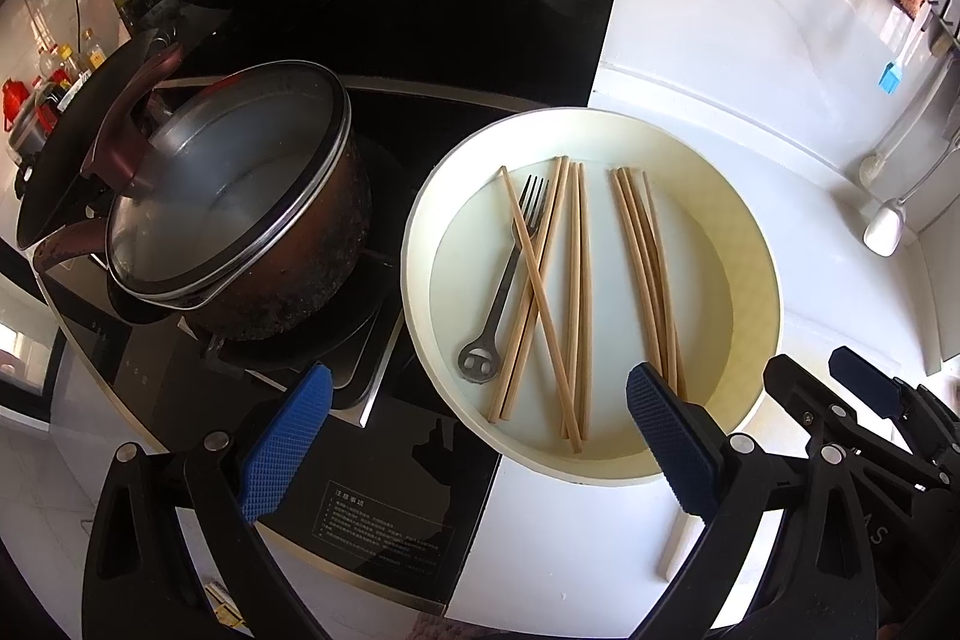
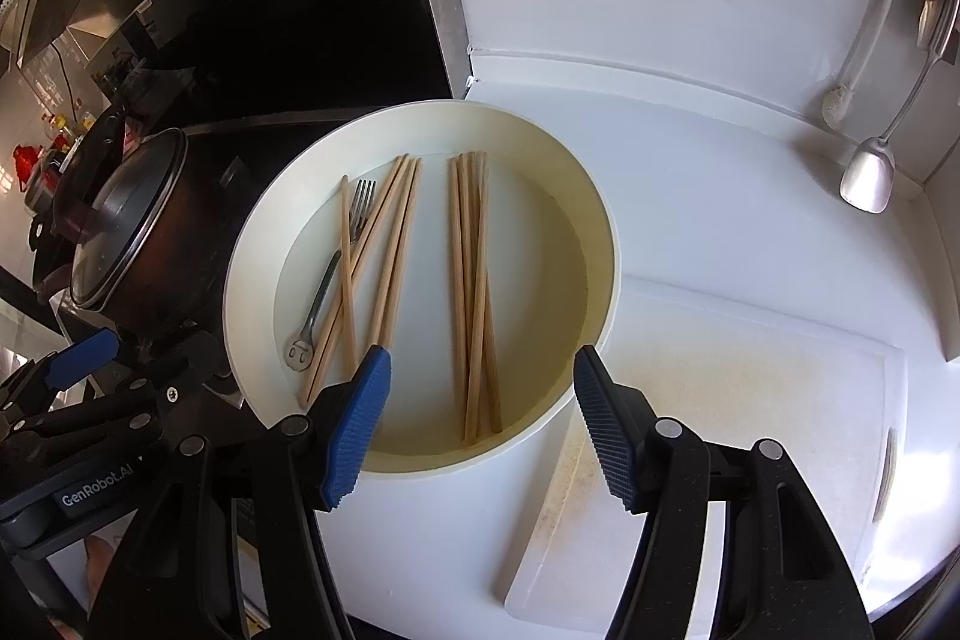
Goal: Organize utensils
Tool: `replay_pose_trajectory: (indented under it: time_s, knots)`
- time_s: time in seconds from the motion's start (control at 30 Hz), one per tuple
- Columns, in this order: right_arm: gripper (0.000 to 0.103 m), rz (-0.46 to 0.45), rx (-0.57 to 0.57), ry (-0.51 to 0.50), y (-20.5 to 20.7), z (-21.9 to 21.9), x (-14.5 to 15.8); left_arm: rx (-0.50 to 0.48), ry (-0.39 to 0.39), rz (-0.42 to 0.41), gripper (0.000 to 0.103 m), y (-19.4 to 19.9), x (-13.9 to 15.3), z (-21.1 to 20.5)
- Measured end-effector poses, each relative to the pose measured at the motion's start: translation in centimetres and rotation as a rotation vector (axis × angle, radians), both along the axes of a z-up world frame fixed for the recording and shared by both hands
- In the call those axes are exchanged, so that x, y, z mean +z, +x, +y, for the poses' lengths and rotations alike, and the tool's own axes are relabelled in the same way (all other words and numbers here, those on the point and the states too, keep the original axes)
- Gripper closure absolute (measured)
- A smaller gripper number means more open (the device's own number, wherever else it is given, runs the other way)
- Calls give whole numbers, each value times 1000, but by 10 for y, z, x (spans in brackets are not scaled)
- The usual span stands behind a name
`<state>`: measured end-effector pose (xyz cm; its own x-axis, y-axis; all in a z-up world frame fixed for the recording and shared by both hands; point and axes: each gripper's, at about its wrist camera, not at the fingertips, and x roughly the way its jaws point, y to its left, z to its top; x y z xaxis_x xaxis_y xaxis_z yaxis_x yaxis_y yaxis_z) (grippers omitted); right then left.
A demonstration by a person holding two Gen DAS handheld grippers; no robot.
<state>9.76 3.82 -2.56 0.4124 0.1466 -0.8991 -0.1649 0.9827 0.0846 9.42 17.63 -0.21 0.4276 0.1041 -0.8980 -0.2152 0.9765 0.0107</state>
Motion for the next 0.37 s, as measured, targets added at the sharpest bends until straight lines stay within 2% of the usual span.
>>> replay_pose_trajectory:
  time_s: [0.37]
  knots:
    - [42,3,4,2,0,4,-1,9,3,21,6,4,0,3]
